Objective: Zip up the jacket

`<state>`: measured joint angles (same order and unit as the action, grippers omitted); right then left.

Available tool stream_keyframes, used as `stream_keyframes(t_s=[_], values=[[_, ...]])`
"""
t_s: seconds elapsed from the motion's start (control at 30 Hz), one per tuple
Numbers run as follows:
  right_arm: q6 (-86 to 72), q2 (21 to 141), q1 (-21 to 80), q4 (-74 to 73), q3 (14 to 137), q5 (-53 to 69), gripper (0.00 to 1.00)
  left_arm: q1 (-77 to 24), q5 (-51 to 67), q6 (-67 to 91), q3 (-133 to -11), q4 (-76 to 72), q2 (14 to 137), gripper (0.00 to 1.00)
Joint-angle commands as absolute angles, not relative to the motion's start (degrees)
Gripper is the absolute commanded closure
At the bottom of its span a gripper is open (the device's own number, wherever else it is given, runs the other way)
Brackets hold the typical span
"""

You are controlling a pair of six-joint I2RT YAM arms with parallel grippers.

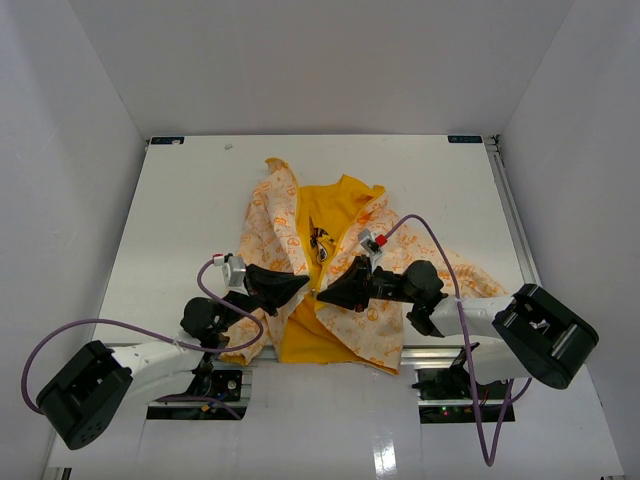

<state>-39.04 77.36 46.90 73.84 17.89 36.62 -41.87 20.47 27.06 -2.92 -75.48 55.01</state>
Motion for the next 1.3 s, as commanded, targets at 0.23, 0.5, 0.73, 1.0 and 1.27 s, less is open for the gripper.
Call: stream_keyframes(t_s=[0.23, 0.5, 0.73, 1.0, 1.27], values=[[-41.27, 77.93, 46.23, 102.42, 19.94, 38.81, 0.92, -42.21, 21.78, 27.49, 3.17, -104.31, 54.52, 1.0], [-42.4, 76.77, 46.19, 103.66, 19.16, 39.59, 0.92, -42.28, 21.58, 27.03, 3.08, -104.28, 55.28, 1.0], [-43.02, 76.77, 46.23, 103.84, 19.64, 39.86, 0.92, -42.28, 21.71, 27.07, 2.77, -104.33, 55.55, 1.0], [-43.15, 76.46, 46.23, 103.68, 19.72, 39.81, 0.92, -42.28, 21.83, 26.93, 2.64, -104.27, 56.2, 1.0], [-43.59, 76.38, 45.91, 103.62, 20.33, 39.64, 0.92, -42.28, 22.58, 27.45, 2.35, -104.33, 56.45, 1.0]])
